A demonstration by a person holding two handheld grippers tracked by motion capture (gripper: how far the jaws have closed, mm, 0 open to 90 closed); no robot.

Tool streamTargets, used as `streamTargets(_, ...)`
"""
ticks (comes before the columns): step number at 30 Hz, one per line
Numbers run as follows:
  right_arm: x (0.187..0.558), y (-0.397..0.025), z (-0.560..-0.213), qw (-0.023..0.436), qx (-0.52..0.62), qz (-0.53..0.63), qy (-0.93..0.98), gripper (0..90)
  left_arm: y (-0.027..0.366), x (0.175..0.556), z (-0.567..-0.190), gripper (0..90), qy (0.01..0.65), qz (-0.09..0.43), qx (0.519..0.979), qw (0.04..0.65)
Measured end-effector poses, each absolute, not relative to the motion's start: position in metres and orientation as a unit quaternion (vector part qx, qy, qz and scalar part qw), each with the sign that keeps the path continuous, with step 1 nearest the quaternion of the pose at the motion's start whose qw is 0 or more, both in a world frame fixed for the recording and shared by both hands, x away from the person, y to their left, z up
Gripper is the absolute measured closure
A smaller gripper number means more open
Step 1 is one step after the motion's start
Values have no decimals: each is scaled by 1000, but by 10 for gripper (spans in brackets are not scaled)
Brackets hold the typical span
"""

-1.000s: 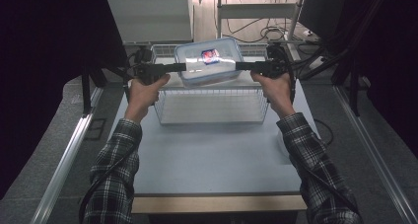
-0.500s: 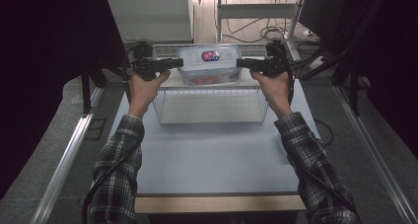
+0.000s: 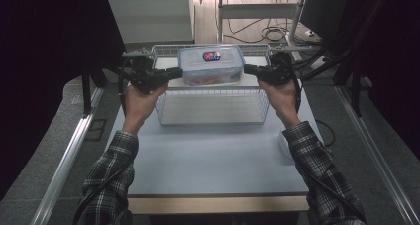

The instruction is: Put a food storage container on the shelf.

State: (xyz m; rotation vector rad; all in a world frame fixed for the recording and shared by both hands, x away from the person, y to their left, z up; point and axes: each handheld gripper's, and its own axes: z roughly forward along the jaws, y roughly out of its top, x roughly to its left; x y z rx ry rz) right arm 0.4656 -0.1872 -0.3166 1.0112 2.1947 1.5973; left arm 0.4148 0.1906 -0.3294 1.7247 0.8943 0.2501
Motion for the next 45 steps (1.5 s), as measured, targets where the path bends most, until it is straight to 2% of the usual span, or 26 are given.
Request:
streamTargets(5,459,-176,-329,120,327,530,773,894,179,417,-347,846,375,109,754,528)
streamTargets(10,462,-168,-334,120,325,519,781,894,177,428,-353,879,394,109,750,520)
streamTargets(14,466,-163,-336,128,327,512,784,893,178,434,-355,875,407,119,748,510)
streamTargets(19,470,-160,-340,126,333,512,782,893,181,433,-357,841,407,112,740,524)
streamTargets(24,458,-161,-342,130,320,509,789,853,177,418,-360,687,388,134,754,513)
streamTargets(35,429,-177,-353,131,300,503,800,640,175,385,-378,272,353,151,759,526)
streamTargets(45,394,-192,-364,121,283,510,803,442,178,355,-404,145,332,136,769,529)
